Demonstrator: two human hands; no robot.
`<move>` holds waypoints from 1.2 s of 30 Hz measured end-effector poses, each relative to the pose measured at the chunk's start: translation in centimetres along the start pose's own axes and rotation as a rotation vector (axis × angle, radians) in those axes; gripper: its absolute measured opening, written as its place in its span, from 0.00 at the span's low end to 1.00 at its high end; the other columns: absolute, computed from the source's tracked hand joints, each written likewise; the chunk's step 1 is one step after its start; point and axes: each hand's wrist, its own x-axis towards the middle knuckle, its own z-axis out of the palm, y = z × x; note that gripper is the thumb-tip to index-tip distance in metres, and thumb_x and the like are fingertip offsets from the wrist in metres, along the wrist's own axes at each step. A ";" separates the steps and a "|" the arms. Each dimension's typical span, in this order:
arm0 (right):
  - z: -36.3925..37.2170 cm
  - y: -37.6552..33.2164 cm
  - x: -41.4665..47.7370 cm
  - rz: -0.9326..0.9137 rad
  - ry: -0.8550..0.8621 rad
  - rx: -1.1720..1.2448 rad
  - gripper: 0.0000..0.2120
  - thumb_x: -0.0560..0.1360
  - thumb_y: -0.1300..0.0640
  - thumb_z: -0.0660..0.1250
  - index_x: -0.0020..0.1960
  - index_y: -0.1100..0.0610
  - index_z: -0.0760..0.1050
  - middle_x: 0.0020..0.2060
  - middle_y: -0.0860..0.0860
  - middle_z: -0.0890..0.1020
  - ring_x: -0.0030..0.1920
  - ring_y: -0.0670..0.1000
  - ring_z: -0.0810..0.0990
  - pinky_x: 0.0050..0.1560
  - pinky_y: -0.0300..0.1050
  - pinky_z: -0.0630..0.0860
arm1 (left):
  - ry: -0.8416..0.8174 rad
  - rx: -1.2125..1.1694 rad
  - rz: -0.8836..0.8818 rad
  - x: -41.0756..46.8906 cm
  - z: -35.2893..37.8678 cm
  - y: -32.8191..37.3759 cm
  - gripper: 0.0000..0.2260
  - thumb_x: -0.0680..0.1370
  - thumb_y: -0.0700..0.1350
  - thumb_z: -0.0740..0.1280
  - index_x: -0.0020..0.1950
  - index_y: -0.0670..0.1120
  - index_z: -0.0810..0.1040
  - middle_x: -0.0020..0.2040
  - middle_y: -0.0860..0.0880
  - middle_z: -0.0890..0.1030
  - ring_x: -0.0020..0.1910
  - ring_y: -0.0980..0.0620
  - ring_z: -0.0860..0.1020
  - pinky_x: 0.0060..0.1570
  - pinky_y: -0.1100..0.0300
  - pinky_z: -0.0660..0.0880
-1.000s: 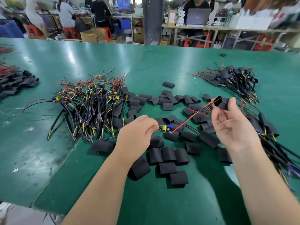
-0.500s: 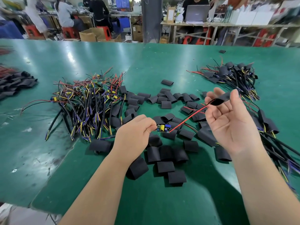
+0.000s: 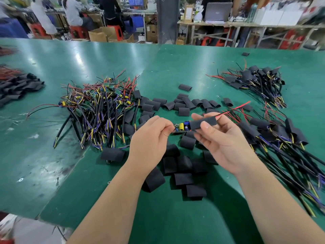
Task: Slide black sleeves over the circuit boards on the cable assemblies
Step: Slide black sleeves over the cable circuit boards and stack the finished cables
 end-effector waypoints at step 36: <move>1.2 0.8 -0.5 -0.040 -0.045 -0.093 0.16 0.64 0.62 0.71 0.50 0.58 0.74 0.50 0.54 0.85 0.47 0.52 0.84 0.46 0.44 0.81 | 0.077 -0.187 -0.014 -0.1 0.0 0.4 0.05 0.76 0.43 0.68 0.51 0.47 0.81 0.41 0.59 0.79 0.40 0.62 0.76 0.43 0.66 0.74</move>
